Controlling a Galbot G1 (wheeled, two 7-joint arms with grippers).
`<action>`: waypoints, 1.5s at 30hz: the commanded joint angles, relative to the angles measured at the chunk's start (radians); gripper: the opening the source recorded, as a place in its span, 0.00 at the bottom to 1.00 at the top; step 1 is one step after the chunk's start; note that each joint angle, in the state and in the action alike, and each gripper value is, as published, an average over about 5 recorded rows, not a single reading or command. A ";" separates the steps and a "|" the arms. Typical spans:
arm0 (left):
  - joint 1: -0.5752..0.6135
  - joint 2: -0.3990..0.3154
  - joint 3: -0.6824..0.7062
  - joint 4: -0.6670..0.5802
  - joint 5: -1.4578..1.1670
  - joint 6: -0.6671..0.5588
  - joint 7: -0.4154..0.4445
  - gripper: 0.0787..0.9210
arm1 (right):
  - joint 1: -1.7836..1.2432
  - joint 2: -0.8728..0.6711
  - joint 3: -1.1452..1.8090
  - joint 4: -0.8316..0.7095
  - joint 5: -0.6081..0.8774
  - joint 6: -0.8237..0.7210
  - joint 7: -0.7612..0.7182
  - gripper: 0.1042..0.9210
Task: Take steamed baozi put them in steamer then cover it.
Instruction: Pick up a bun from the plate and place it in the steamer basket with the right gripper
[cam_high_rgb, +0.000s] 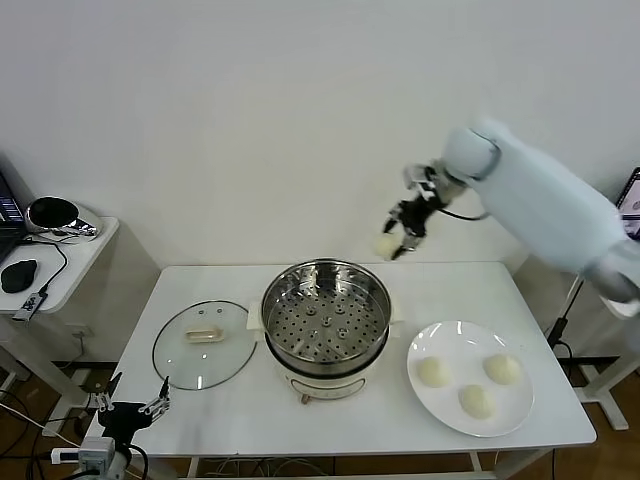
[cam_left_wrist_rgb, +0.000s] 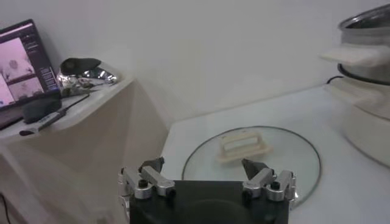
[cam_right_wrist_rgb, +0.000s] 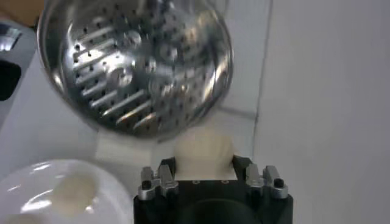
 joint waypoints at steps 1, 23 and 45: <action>0.003 0.001 0.000 0.002 0.004 -0.004 -0.003 0.88 | 0.046 0.163 -0.048 -0.116 0.000 0.331 -0.033 0.59; 0.014 0.002 -0.002 0.025 0.000 -0.001 0.000 0.88 | -0.127 0.270 0.064 -0.109 -0.601 0.692 0.110 0.59; 0.014 0.004 0.004 0.043 -0.001 -0.002 -0.002 0.88 | -0.235 0.305 0.135 -0.146 -0.725 0.691 0.207 0.59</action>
